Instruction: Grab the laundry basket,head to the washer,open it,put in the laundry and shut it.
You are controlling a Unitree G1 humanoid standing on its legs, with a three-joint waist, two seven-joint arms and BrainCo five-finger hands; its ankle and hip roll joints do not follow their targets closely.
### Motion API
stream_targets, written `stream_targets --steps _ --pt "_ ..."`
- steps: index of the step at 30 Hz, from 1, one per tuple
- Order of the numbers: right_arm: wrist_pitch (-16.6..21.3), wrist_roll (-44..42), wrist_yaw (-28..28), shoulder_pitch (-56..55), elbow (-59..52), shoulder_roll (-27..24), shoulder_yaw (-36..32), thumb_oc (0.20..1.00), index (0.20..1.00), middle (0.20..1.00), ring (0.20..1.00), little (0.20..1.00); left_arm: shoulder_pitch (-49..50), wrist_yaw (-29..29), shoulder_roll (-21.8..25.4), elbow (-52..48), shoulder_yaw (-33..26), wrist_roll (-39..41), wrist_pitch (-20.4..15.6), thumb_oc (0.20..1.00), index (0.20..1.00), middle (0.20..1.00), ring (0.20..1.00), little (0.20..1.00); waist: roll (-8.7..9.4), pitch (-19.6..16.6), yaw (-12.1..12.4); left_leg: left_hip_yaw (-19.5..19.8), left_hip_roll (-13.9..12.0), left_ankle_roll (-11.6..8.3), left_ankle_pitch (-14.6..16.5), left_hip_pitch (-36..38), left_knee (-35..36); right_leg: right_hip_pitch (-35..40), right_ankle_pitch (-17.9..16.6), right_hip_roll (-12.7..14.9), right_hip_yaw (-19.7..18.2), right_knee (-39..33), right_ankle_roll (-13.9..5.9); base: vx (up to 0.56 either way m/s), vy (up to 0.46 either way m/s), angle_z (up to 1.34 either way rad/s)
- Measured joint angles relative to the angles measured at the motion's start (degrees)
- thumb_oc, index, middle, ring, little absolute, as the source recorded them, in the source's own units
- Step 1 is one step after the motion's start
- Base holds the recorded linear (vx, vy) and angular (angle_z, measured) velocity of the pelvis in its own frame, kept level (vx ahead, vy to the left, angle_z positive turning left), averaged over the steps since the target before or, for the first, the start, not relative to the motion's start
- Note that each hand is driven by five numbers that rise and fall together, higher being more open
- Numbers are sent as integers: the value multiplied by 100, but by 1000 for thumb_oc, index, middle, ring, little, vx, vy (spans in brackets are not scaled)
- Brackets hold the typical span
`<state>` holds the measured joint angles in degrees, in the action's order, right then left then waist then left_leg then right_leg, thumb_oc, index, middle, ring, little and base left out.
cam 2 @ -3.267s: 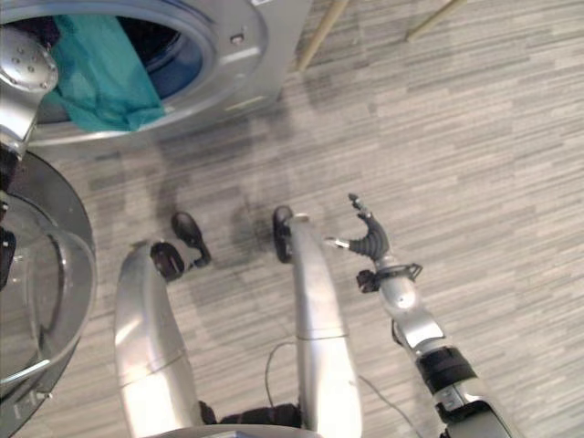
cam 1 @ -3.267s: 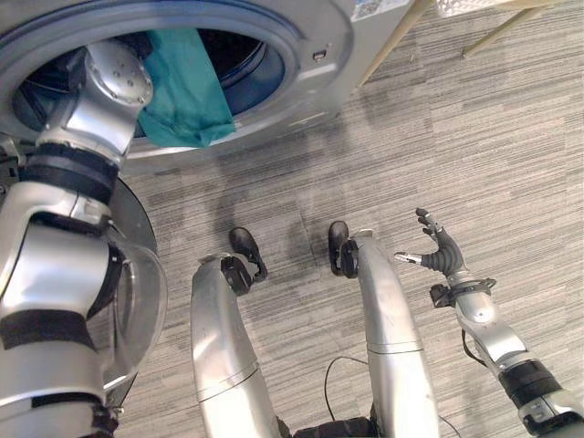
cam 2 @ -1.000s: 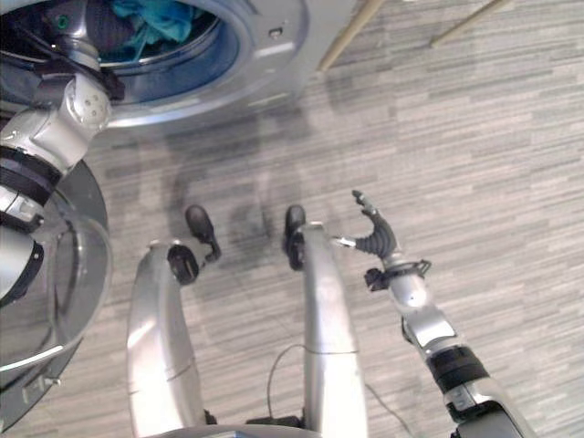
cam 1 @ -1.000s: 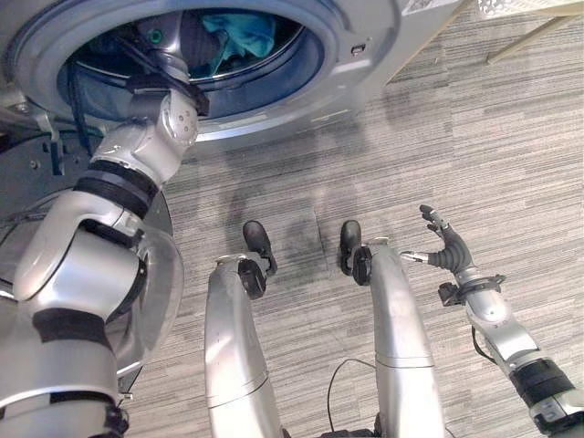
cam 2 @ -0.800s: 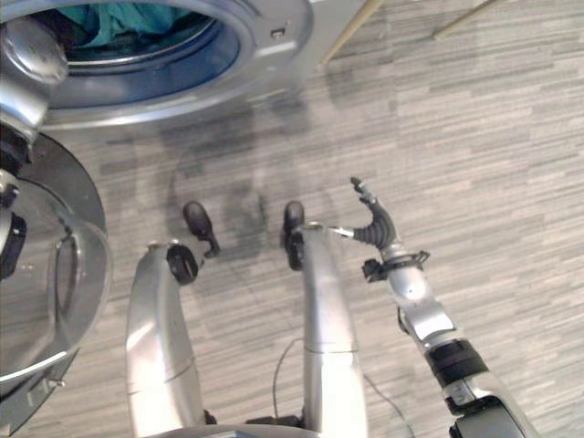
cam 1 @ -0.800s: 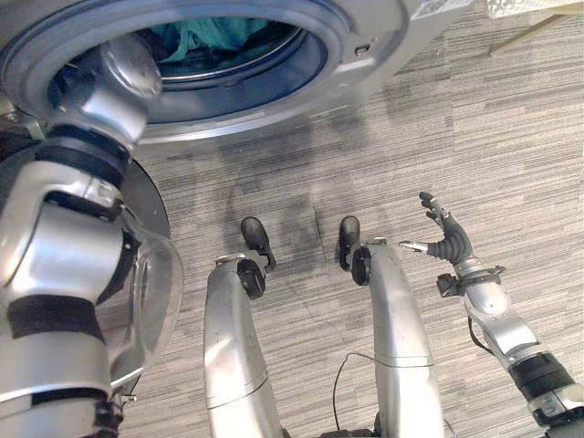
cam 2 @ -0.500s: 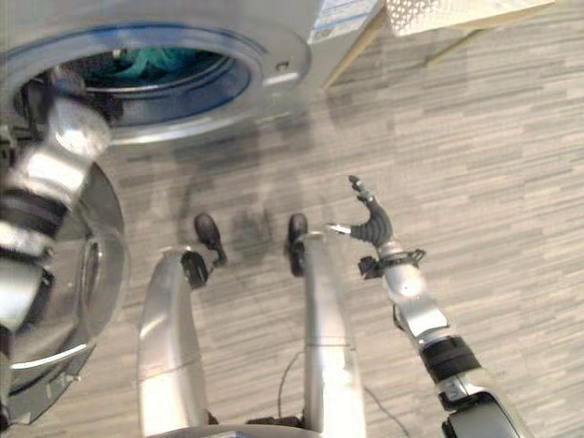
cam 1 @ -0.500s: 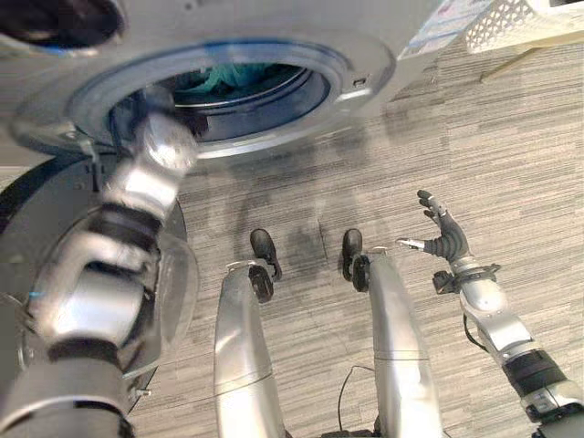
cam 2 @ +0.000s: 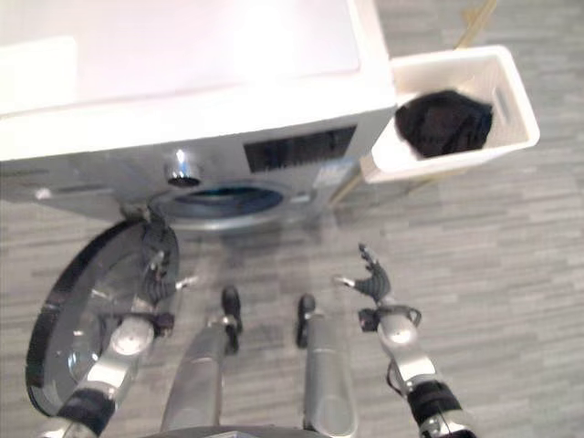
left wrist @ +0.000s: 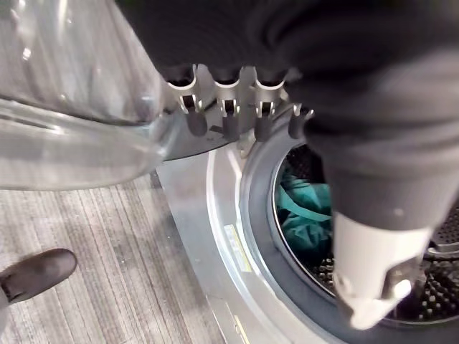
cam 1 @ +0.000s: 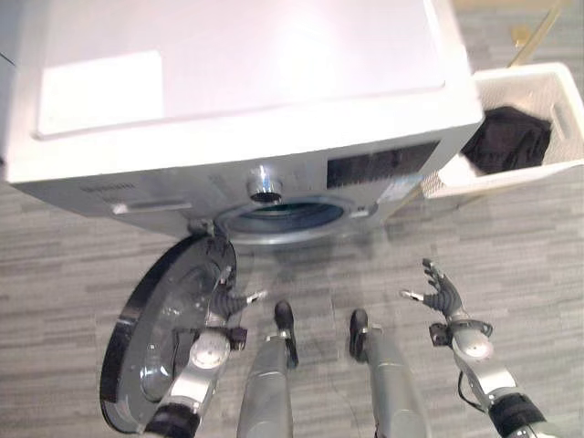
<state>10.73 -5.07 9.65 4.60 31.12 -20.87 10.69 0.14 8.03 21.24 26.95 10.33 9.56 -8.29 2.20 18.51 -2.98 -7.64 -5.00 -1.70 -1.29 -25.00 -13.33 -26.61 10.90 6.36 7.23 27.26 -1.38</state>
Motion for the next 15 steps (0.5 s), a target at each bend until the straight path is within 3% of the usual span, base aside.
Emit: stream_targets --steps 1,5,7,10,11,12,15 --pt "-11 -5 -3 -114 94 5 -30 1000 1000 1000 1000 1000 27 -43 -60 75 -17 124 -2 1000 1000 1000 1000 1000 -36 -23 -21 31 -14 22 -154 339 384 356 -122 -54 65 -368 6 79 -49 9" --pt "-12 -44 -23 -419 156 27 -124 1000 1000 1000 1000 1000 90 -178 -68 333 -2 158 -13 1000 1000 1000 1000 1000 -44 -326 2 48 -54 -21 -231 690 770 708 -170 -136 157 -735 6 121 -30 5" --pt "-48 -57 -128 -501 397 113 -137 1000 1000 1000 1000 1000 242 -294 -83 522 0 148 -2 1000 1000 1000 1000 1000 -57 -431 -38 22 -56 -21 -370 1396 1304 1421 -365 -252 148 -1361 -30 174 9 -13" --pt "-125 -57 -220 -757 628 214 -117 1000 1000 1000 1000 1000 450 -369 -139 667 13 148 -2 1000 1000 1000 1000 1000 -12 -927 26 147 4 -62 -343 1863 1528 1875 -405 -309 -53 -1799 -91 127 44 -26" --pt "-124 -58 -247 -794 631 205 -127 1000 1000 1000 1000 1000 515 -382 -134 680 12 136 -1 1000 1000 1000 1000 1000 -29 -1081 31 384 21 -78 -331 1891 1560 1912 -444 -309 -122 -1893 -115 245 139 -34" --pt "-127 -59 -257 -799 661 180 -204 1000 1000 1000 1000 1000 576 -447 -132 679 58 90 5 1000 1000 1000 1000 1000 -119 -1154 -38 495 42 -74 -335 2028 1668 2168 -664 -335 -112 -2156 -158 187 116 -20" --pt "-206 -68 -358 -857 663 314 -367 1000 1000 1000 1000 1000 644 -581 -134 674 127 29 41 1000 1000 1000 1000 1000 -119 -1317 -135 232 81 -54 -224 2499 1810 2583 -823 -276 -335 -2583 -243 136 105 -40"
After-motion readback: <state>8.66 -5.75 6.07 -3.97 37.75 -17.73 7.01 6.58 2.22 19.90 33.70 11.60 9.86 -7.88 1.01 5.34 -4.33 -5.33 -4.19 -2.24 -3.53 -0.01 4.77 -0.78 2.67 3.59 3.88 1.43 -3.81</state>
